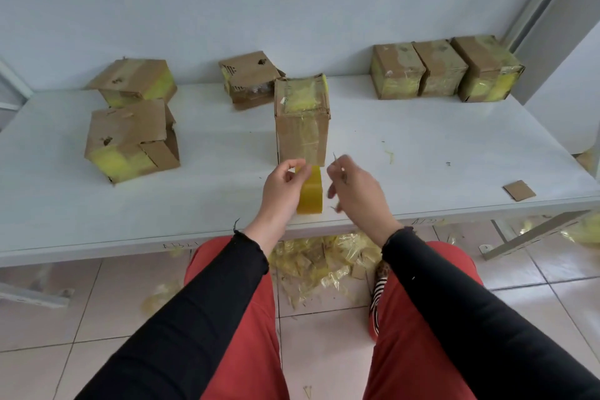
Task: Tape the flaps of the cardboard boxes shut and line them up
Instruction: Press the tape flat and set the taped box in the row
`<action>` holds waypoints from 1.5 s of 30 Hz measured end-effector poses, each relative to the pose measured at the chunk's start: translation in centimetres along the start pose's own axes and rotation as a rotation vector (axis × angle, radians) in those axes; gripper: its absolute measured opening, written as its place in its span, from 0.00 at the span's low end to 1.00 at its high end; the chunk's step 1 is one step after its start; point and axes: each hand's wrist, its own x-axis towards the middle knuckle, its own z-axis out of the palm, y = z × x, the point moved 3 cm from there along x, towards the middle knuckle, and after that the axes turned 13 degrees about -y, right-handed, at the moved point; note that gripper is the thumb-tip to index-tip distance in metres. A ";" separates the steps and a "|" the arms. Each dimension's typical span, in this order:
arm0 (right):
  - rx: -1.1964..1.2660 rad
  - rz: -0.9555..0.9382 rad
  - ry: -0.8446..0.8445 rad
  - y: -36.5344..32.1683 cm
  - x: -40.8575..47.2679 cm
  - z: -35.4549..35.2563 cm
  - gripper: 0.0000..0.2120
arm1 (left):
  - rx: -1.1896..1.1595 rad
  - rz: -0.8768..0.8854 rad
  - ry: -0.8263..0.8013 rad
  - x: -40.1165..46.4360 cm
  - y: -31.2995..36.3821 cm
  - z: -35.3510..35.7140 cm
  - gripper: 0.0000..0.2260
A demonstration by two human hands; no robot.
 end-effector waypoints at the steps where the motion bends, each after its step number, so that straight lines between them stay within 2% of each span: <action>1: -0.088 -0.022 0.036 -0.1 0.3 -1.1 0.14 | -0.023 0.016 0.010 -0.1 0.1 0.2 0.07; 4: -0.319 -0.103 0.018 -1.1 1.4 -2.9 0.25 | -0.090 0.066 0.083 -0.4 0.3 0.4 0.05; 8: -0.561 -0.246 -0.037 -1.6 2.7 -3.0 0.18 | -0.259 0.095 0.070 -0.8 0.0 0.5 0.07; 12: -0.737 -0.308 0.006 -1.6 3.6 -2.6 0.14 | -0.262 0.124 0.076 -0.8 -0.1 0.6 0.09; 19: -0.958 -0.274 0.027 -1.5 5.0 -1.9 0.17 | -0.212 0.133 0.122 -0.2 0.0 0.7 0.08; 22: -1.051 -0.189 -0.010 -0.8 5.7 -2.8 0.15 | -0.196 0.157 0.134 0.1 -0.1 0.7 0.10; 24: -1.025 -0.128 -0.037 -0.1 5.9 -4.1 0.14 | -0.197 0.159 0.129 0.1 -0.1 0.5 0.11; 26: -0.956 -0.132 -0.019 0.0 5.7 -5.1 0.18 | -0.216 0.154 0.134 0.4 0.0 0.2 0.10; 28: -0.834 -0.241 0.102 -0.9 5.2 -5.7 0.20 | -0.221 0.151 0.142 0.6 0.2 0.0 0.09; 30: -0.720 -0.381 0.219 -2.1 4.6 -5.7 0.18 | -0.222 0.156 0.149 0.7 0.5 -0.1 0.08; 31: -0.700 -0.409 0.222 -2.6 4.7 -5.7 0.18 | -0.214 0.160 0.147 0.6 0.7 -0.1 0.07; 32: -0.718 -0.395 0.186 -2.8 5.0 -5.5 0.23 | -0.192 0.164 0.138 0.6 0.8 -0.2 0.07; 33: -0.760 -0.353 0.132 -2.8 5.3 -5.3 0.28 | -0.153 0.166 0.124 0.4 0.9 -0.3 0.07; 35: -0.790 -0.245 0.079 -2.7 5.9 -5.3 0.31 | -0.042 0.160 0.082 0.2 1.0 -0.5 0.06; 38: -0.725 -0.231 0.050 -3.3 6.3 -5.8 0.28 | 0.063 0.149 0.037 -0.4 1.5 -0.6 0.07; 41: -0.428 -0.369 -0.033 -3.0 5.3 -6.1 0.24 | 0.025 0.184 -0.025 -1.3 2.0 -0.4 0.04; 43: -0.199 -0.389 0.005 -1.9 4.1 -6.7 0.13 | 0.024 0.222 -0.079 -1.8 2.4 -0.1 0.04; 45: -0.006 -0.319 0.045 -0.5 3.2 -7.3 0.03 | 0.038 0.260 -0.124 -2.2 2.9 0.5 0.04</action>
